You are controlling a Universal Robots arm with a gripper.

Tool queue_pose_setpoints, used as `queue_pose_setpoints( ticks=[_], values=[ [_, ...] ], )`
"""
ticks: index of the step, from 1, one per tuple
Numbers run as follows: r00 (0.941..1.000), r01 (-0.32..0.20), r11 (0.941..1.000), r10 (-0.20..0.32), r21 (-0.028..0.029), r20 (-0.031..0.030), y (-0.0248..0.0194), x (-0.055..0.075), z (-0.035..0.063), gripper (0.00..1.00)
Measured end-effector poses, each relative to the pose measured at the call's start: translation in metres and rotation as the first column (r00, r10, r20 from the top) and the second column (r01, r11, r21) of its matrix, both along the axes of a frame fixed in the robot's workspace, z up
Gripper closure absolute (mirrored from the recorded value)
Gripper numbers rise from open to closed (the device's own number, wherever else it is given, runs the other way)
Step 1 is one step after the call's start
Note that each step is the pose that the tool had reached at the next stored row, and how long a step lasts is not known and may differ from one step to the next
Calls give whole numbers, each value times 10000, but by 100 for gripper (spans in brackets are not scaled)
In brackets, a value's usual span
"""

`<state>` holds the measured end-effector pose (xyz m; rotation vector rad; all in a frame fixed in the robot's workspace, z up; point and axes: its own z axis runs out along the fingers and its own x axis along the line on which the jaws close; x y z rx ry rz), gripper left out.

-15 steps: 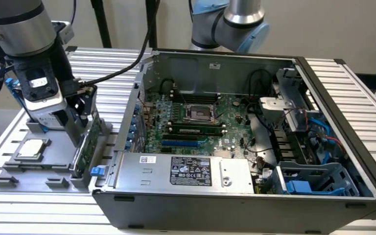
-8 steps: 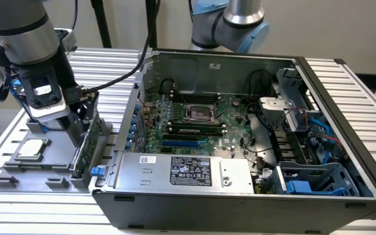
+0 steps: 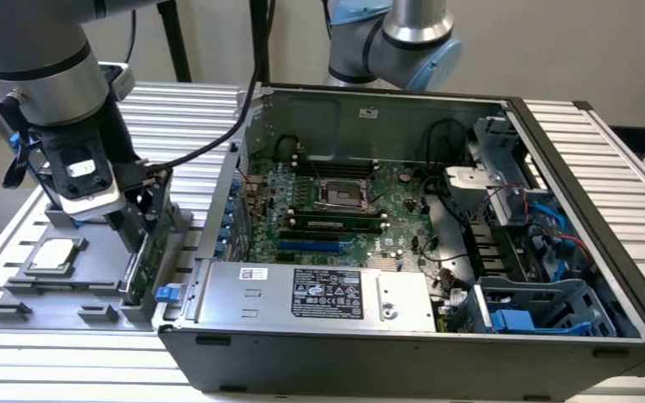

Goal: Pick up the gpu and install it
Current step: 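Pick up the gpu and move the gpu toward the slot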

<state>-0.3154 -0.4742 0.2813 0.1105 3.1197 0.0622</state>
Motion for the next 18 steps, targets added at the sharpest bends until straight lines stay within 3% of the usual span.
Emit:
queue_pose_setpoints(
  ticks=[18],
  values=[
    [10000, 0, 10000, 0, 0, 13, 7, -25, -328, 52]
  ],
)
